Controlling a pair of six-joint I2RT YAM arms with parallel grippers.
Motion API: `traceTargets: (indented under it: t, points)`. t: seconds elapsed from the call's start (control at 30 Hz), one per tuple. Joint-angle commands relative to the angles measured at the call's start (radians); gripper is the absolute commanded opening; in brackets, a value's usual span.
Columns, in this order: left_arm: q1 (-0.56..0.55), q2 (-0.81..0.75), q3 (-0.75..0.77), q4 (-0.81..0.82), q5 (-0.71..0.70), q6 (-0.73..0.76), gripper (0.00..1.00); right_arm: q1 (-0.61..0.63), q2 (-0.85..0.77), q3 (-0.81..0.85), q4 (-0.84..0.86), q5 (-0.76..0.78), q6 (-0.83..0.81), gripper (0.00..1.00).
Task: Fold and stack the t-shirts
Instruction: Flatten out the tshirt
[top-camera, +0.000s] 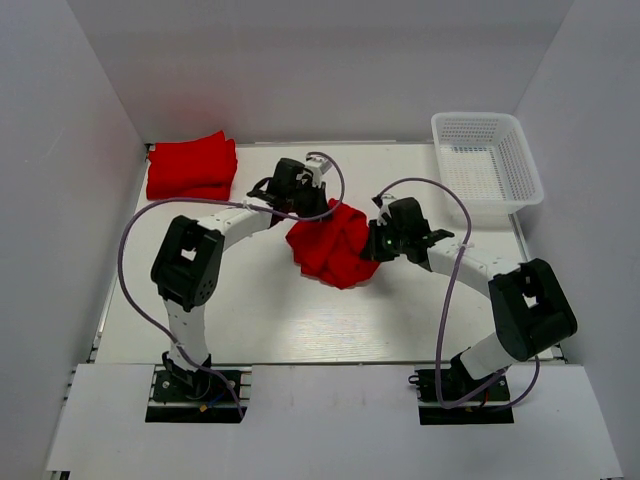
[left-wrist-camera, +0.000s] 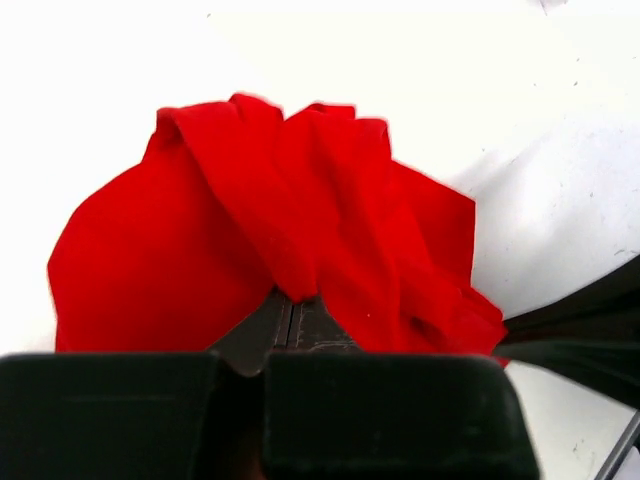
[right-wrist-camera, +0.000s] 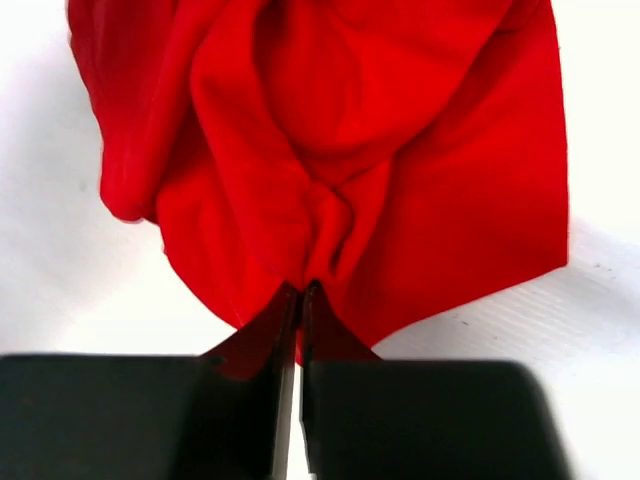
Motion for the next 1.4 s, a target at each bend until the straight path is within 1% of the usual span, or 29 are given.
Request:
traceTargets:
  t: [0.0,0.1,0.13,0.17,0.2,0.27,0.3,0.33,0.37,0.4,0.43,0.47,0.5,0.67,0.77,0.8,0.83,0.9,0.93,0.97,1.07,1.17,1.37]
  points:
    - [-0.006,-0.144,-0.068,0.100,-0.052,-0.013,0.00,0.001,-0.004,-0.003,0.072,0.009,0.018,0.00]
    - [-0.006,-0.233,-0.106,0.100,-0.122,0.013,0.00,0.002,-0.019,0.004,0.069,0.046,0.016,0.00]
    - [-0.006,-0.253,-0.106,0.074,-0.169,0.013,0.00,0.001,-0.035,0.004,0.066,0.093,0.018,0.00]
    - [0.003,-0.274,-0.117,0.074,-0.193,0.024,0.00,0.002,-0.053,0.006,0.062,0.109,0.011,0.00]
    - [0.003,-0.317,-0.117,0.061,-0.242,0.033,0.00,-0.002,-0.080,0.004,0.062,0.172,0.008,0.00]
    - [0.003,-0.362,-0.126,0.047,-0.288,0.042,0.00,-0.002,-0.126,0.000,0.056,0.214,-0.007,0.00]
    - [0.003,-0.383,-0.138,0.034,-0.337,0.053,0.00,-0.002,-0.166,-0.002,0.053,0.275,-0.024,0.00]
    - [0.003,-0.431,-0.148,0.034,-0.363,0.070,0.00,0.002,-0.185,-0.003,0.053,0.411,-0.041,0.00]
    - [0.003,-0.455,-0.148,0.034,-0.387,0.081,0.00,0.001,-0.206,-0.005,0.053,0.450,-0.050,0.00]
    - [0.003,-0.480,-0.148,0.034,-0.412,0.093,0.00,-0.004,-0.267,-0.002,0.024,0.516,-0.082,0.00]
    - [0.003,-0.503,-0.148,0.022,-0.464,0.102,0.00,-0.002,-0.286,0.004,0.021,0.577,-0.096,0.00]
    - [0.003,-0.550,-0.148,0.008,-0.489,0.120,0.00,-0.002,-0.333,0.032,0.007,0.619,-0.108,0.00]
    - [0.003,-0.575,-0.148,0.008,-0.542,0.140,0.00,-0.005,-0.348,0.044,0.004,0.641,-0.137,0.00]
    - [0.003,-0.732,-0.119,-0.001,-0.664,0.210,0.00,-0.002,-0.449,0.173,-0.010,0.776,-0.229,0.00]
    - [0.003,-0.833,-0.097,-0.010,-0.730,0.246,0.00,-0.002,-0.510,0.222,-0.011,0.823,-0.284,0.00]
    - [0.003,-0.857,-0.085,-0.021,-0.763,0.257,0.00,-0.002,-0.550,0.257,-0.005,0.825,-0.297,0.00]
    - [0.003,-0.903,-0.085,-0.021,-0.779,0.277,0.00,-0.004,-0.562,0.269,-0.004,0.817,-0.346,0.00]
    - [0.003,-0.942,-0.059,-0.021,-0.851,0.286,0.00,-0.004,-0.593,0.318,-0.005,0.804,-0.372,0.00]
    - [0.003,-0.957,-0.050,-0.021,-0.875,0.297,0.00,-0.001,-0.611,0.331,-0.007,0.805,-0.418,0.00]
    - [0.003,-0.983,-0.039,-0.033,-0.929,0.306,0.00,-0.002,-0.633,0.357,-0.008,0.804,-0.430,0.00]
    - [0.003,-1.011,0.009,-0.044,-1.030,0.315,0.00,-0.002,-0.679,0.415,-0.010,0.833,-0.492,0.00]
    - [0.003,-1.037,0.042,-0.053,-1.099,0.329,0.00,-0.002,-0.720,0.466,-0.004,0.869,-0.554,0.00]
    - [0.003,-1.069,0.110,-0.087,-1.170,0.349,0.00,-0.002,-0.759,0.538,-0.008,0.888,-0.611,0.00]
